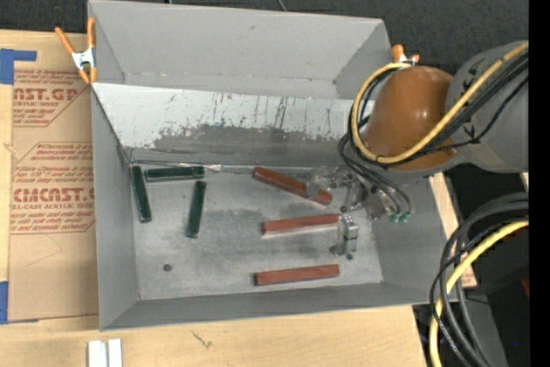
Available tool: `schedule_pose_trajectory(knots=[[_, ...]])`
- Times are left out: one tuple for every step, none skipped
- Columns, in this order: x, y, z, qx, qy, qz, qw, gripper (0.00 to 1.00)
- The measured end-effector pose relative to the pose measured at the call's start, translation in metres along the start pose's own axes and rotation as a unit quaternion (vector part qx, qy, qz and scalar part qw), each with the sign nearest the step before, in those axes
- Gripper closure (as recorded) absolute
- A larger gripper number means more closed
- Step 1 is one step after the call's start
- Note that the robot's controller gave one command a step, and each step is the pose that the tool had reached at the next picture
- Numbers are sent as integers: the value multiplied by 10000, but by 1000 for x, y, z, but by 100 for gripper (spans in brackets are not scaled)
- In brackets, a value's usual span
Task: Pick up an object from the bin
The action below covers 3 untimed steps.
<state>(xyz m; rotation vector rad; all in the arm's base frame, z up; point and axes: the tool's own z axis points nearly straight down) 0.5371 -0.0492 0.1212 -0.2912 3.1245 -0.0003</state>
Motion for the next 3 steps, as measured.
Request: schedule_pose_trajectory(knots=[[9,-1,52,-3,20,1579,9875,100],[9,-1,52,-3,20,1578,9875,100],[21,-29,-79,-2,20,1653,9862,100]])
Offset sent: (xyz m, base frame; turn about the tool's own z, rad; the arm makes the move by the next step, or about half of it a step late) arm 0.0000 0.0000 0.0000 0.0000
